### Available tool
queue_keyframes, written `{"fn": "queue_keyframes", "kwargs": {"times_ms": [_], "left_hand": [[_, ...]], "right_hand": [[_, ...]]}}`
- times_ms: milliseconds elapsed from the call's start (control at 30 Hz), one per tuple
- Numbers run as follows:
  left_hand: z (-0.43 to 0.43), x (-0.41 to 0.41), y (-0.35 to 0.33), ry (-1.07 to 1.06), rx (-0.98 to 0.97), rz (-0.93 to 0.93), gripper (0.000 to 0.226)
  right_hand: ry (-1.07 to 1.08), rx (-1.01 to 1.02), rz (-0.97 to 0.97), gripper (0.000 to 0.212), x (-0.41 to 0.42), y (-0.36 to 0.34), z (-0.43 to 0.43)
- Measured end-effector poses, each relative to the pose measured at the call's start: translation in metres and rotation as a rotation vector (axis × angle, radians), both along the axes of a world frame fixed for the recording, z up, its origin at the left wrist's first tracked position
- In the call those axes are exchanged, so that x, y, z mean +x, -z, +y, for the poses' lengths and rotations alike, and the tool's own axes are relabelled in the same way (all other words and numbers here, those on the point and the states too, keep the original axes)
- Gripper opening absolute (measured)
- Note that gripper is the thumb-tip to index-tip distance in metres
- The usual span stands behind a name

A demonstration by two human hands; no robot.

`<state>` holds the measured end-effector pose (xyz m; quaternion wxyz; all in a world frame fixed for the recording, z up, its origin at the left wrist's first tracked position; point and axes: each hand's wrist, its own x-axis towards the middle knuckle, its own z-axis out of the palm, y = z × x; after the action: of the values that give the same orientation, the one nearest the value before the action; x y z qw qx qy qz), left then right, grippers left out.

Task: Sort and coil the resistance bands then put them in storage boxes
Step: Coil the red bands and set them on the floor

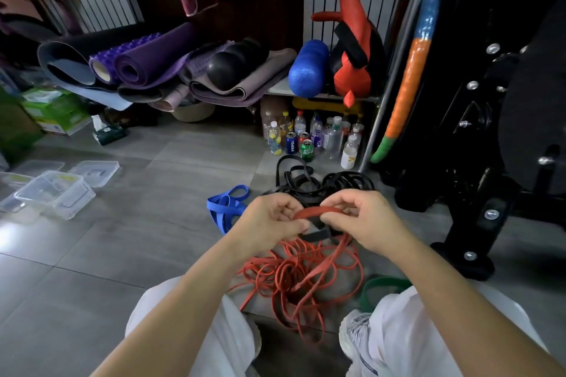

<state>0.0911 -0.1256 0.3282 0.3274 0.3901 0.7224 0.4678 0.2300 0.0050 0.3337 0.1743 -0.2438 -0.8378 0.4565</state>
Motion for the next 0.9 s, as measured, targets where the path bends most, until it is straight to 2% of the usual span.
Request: {"fn": "queue_keyframes", "kwargs": {"times_ms": [133,300,400,467,500,533,600,633,667,700,767,900], "left_hand": [[-0.002,0.001,-0.003,-0.046,0.05,-0.098,0.01],[0.001,0.007,-0.002,-0.104,0.314,-0.553,0.011],[0.002,0.008,-0.003,-0.113,0.351,-0.814,0.015],[0.003,0.009,-0.003,-0.124,0.347,-0.911,0.016],[0.003,0.011,-0.003,-0.12,0.327,-0.88,0.015],[0.003,0.012,-0.002,-0.12,0.28,-0.737,0.012],[0.003,0.013,0.001,-0.139,0.11,-0.164,0.015],[0.002,0.013,0.003,-0.139,0.041,0.142,0.02],[0.002,0.014,0.006,-0.111,0.008,0.364,0.024],[0.001,0.016,0.007,-0.07,-0.003,0.491,0.025],[0.0,0.018,0.011,-0.009,-0.026,0.569,0.022],[-0.001,0.016,0.012,0.009,-0.084,0.498,0.015]], "right_hand": [[0.016,0.037,-0.015,0.011,0.0,0.002,-0.005],[-0.001,-0.239,0.104,0.012,-0.006,0.004,-0.013],[0.008,-0.37,0.215,0.015,-0.01,0.003,-0.017],[0.002,-0.395,0.258,0.02,-0.01,0.002,-0.016],[0.006,-0.358,0.25,0.022,-0.009,0.003,-0.014],[0.02,-0.259,0.213,0.02,-0.008,0.004,-0.012],[0.015,0.112,0.042,0.008,-0.006,0.011,-0.008],[-0.015,0.303,-0.054,0.01,-0.005,0.015,-0.008],[-0.046,0.422,-0.12,0.016,-0.004,0.018,-0.008],[-0.078,0.465,-0.156,0.02,-0.003,0.02,-0.008],[-0.118,0.472,-0.17,0.022,-0.002,0.02,-0.007],[-0.124,0.408,-0.159,0.018,0.0,0.017,-0.008]]}}
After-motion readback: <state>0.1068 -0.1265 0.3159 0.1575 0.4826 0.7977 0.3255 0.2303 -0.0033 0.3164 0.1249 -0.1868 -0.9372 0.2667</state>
